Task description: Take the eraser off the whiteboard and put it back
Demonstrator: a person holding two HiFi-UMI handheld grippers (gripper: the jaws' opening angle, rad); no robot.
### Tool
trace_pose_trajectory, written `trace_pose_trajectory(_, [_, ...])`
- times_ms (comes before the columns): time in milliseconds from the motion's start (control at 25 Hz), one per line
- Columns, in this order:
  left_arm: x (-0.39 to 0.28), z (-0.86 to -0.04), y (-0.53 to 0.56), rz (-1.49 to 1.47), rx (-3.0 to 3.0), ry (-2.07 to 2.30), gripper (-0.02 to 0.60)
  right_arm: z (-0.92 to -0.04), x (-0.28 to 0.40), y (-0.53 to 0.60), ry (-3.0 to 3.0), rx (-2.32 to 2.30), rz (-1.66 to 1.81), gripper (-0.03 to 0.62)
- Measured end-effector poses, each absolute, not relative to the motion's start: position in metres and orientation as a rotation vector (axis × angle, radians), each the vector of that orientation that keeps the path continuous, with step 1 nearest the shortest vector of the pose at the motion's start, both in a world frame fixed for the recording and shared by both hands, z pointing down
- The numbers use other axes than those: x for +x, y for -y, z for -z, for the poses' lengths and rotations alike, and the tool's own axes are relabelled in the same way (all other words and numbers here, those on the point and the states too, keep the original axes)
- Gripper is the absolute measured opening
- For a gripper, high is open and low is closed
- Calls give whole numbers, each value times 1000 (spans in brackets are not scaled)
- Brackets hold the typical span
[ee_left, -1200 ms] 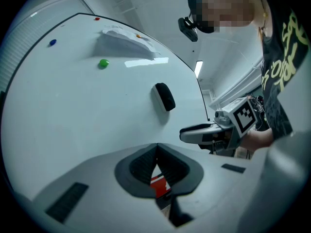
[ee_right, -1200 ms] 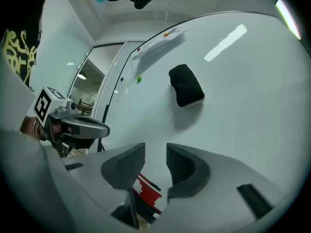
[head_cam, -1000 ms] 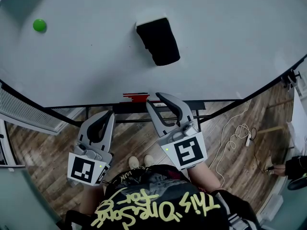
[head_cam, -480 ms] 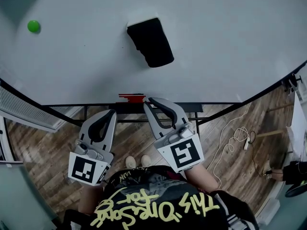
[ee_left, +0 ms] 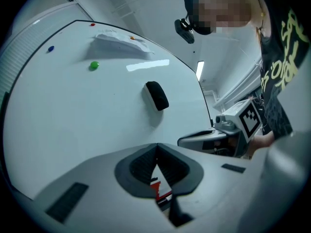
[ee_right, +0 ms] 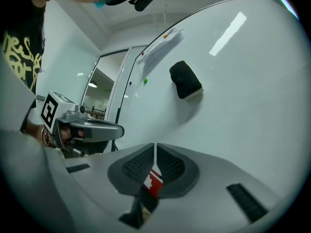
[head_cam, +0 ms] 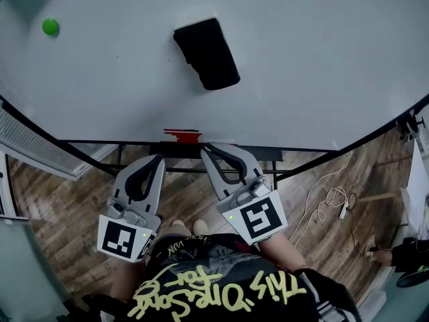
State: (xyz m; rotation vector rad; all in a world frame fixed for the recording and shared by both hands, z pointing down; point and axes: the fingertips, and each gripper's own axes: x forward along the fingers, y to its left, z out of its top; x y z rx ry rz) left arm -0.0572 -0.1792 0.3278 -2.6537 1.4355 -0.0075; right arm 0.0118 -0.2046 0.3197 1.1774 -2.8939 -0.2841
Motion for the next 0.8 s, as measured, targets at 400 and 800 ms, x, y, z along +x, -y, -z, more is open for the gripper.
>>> trace_pose_trajectory(400, [-60, -325, 170, 8, -2620, -1439, 7, -311, 12, 196, 2928, 1216, 277, 11])
trace_pose_trajectory(800, [-58, -325, 166, 3, -2628, -1432, 7, -312, 12, 190, 2923, 1222, 282, 9])
